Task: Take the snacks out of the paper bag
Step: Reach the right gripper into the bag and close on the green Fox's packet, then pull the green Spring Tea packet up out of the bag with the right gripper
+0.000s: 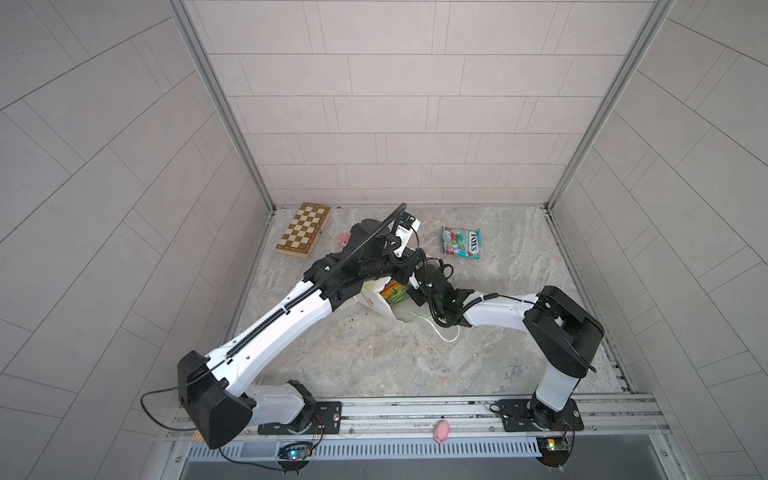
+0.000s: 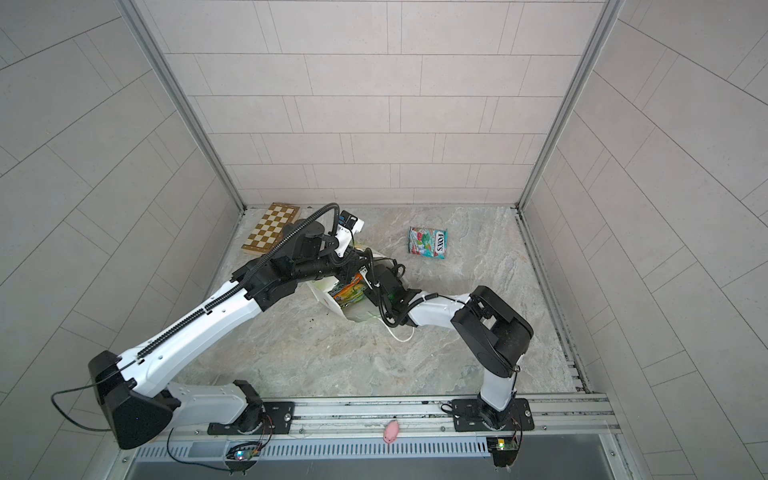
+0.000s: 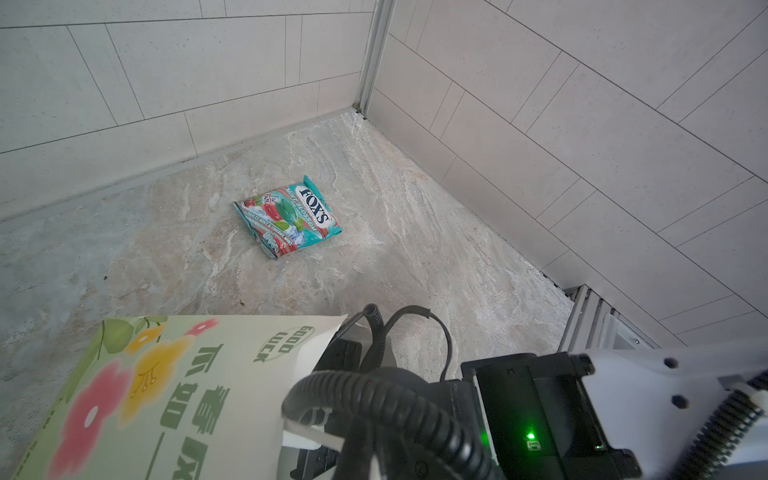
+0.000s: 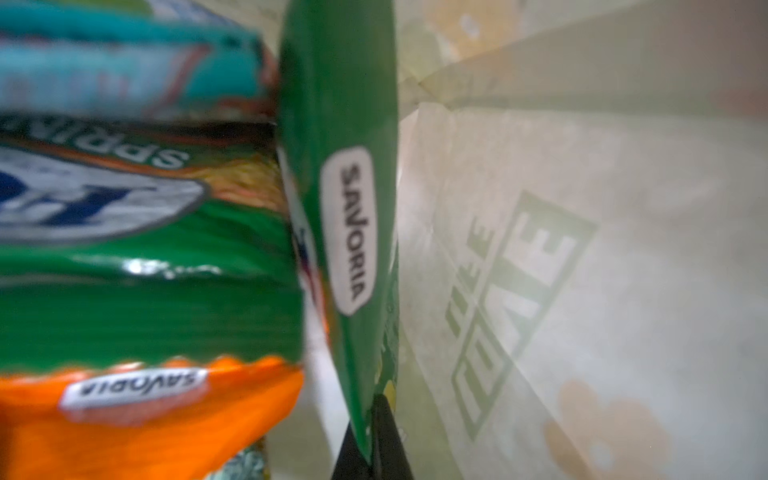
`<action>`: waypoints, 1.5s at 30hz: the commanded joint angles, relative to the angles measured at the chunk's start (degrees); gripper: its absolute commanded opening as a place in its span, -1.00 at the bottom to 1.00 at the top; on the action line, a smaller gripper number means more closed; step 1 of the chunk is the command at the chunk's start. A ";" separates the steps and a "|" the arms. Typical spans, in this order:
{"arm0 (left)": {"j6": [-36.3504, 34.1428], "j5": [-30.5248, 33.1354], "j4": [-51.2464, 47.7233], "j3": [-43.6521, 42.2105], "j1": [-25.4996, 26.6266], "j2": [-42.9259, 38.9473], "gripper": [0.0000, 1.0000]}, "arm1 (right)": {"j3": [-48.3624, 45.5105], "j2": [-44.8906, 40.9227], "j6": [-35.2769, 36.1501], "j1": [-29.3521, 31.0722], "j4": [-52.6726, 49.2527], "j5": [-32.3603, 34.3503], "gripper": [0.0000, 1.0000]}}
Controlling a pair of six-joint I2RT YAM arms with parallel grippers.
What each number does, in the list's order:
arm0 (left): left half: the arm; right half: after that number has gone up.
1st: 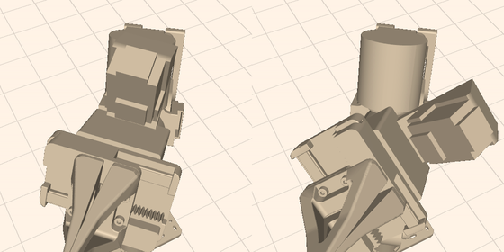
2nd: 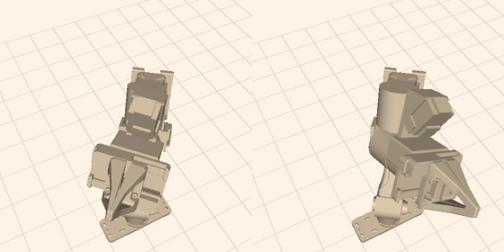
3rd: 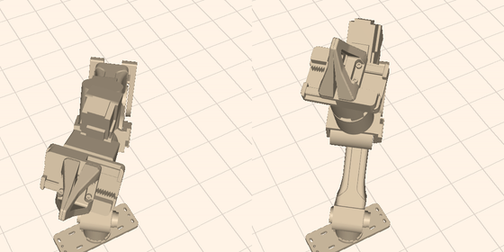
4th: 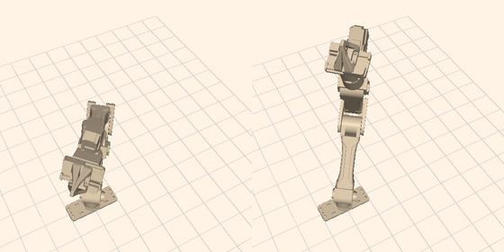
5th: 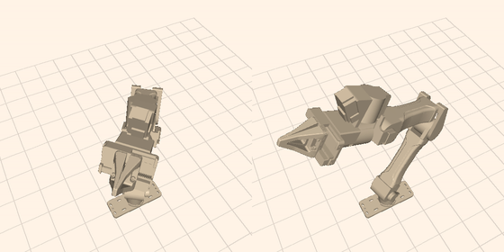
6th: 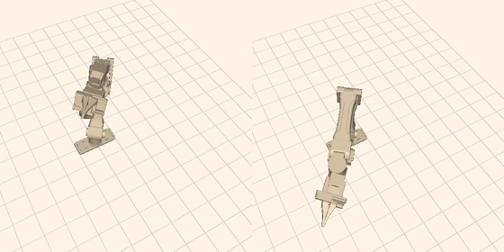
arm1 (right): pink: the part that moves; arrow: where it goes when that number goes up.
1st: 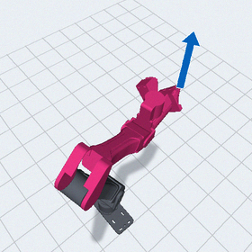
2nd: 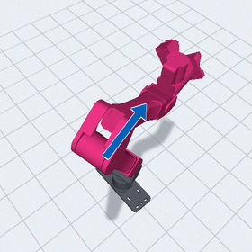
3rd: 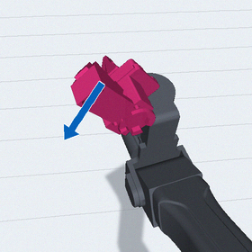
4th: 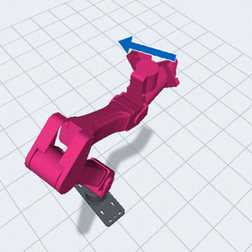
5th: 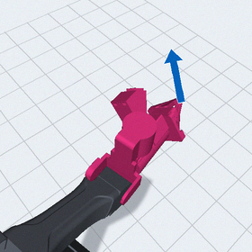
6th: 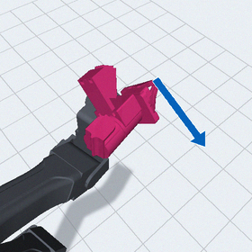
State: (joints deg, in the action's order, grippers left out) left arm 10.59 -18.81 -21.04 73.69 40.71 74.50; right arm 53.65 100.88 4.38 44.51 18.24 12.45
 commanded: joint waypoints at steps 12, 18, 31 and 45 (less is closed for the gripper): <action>-0.34 2.13 -0.50 -0.31 0.68 -0.92 -1.00 | -6.57 -11.38 -2.71 0.15 -6.03 -3.74 -1.00; -0.39 3.52 -0.45 -0.50 0.69 -1.25 -1.00 | -8.53 -16.42 -3.45 0.18 -8.95 -3.18 -1.00; -0.13 4.36 -0.41 -0.65 0.69 -1.29 -1.00 | -11.55 -31.80 -5.07 0.17 -18.53 -3.69 -1.00; 0.05 3.73 -0.33 -0.61 0.69 -0.93 -1.00 | -7.75 -47.79 -4.82 -0.17 -29.54 2.27 -1.00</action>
State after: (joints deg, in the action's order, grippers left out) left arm 10.63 -15.11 -21.30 73.63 41.06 74.50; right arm 43.55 55.44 -0.08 44.49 -9.30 12.38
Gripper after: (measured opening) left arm 0.060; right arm 0.047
